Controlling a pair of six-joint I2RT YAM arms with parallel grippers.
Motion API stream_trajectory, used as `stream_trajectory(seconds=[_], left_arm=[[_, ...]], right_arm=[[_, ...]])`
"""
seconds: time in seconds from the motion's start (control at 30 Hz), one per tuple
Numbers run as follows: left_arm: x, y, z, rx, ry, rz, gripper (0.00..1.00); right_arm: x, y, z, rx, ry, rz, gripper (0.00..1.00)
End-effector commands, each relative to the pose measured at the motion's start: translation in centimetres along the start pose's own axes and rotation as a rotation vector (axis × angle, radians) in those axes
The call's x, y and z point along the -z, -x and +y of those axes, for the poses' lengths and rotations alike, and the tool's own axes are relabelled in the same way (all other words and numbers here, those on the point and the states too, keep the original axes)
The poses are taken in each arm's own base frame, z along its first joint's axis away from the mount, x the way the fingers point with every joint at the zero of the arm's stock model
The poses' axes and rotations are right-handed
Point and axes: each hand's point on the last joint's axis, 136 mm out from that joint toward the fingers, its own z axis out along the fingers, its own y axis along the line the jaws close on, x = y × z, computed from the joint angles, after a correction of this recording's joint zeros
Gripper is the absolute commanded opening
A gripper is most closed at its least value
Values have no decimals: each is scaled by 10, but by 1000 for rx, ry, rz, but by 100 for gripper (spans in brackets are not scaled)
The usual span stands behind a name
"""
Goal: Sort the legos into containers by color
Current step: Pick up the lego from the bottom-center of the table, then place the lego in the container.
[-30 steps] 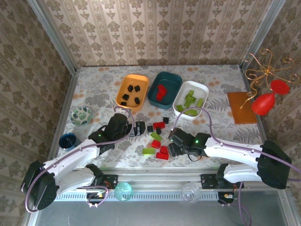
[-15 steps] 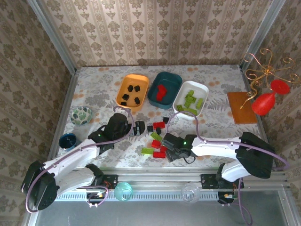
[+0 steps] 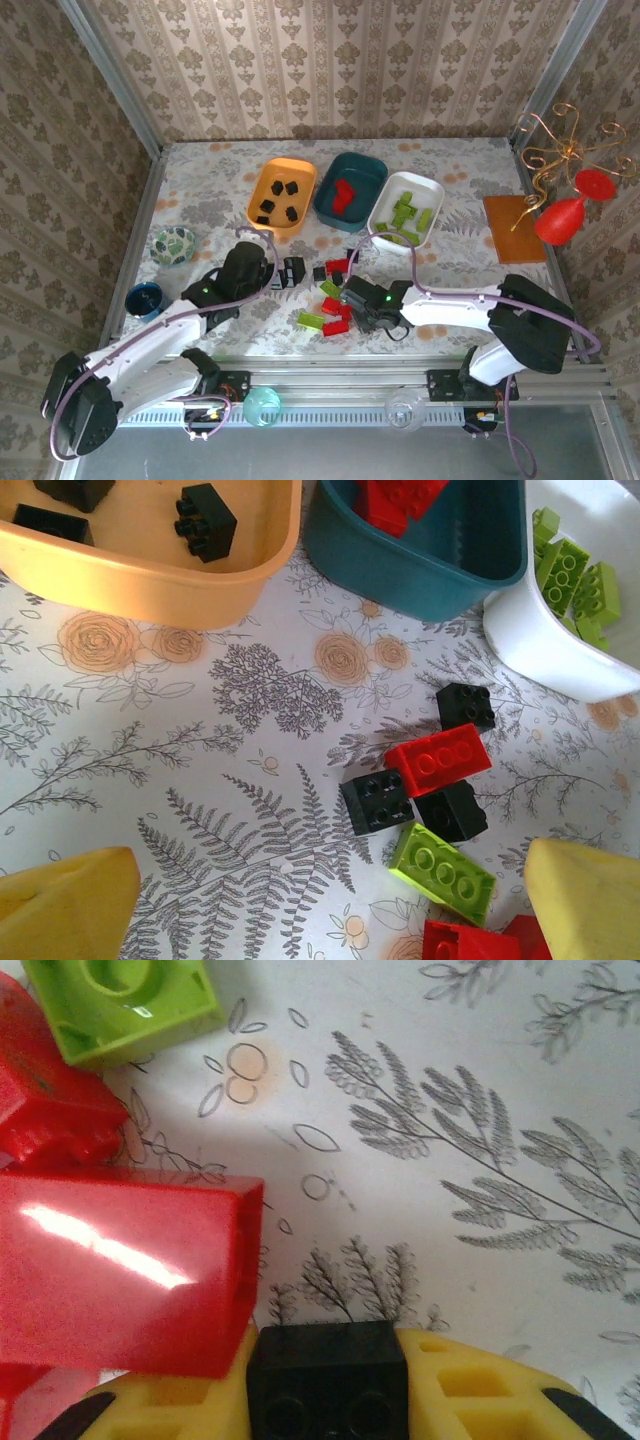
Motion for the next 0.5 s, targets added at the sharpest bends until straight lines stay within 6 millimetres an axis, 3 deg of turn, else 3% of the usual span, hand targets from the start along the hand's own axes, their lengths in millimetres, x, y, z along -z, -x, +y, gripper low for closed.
stream_trajectory(seconds=[0.0,0.1,0.27,0.47], left_arm=[[7,2,11,11,43,-21,100],[12,5,15,9,65,-42,100],[25,8,30,17,140,-72,100],[33,6,36,30,153,-86,100]], right_arm=[[23,13,-15,-21,-18,-76,31],[52,44,-17,-45,34,-183,30],[85,122,-2,-71,155,-334,29],[74,226,34,-75,264,-436,28]])
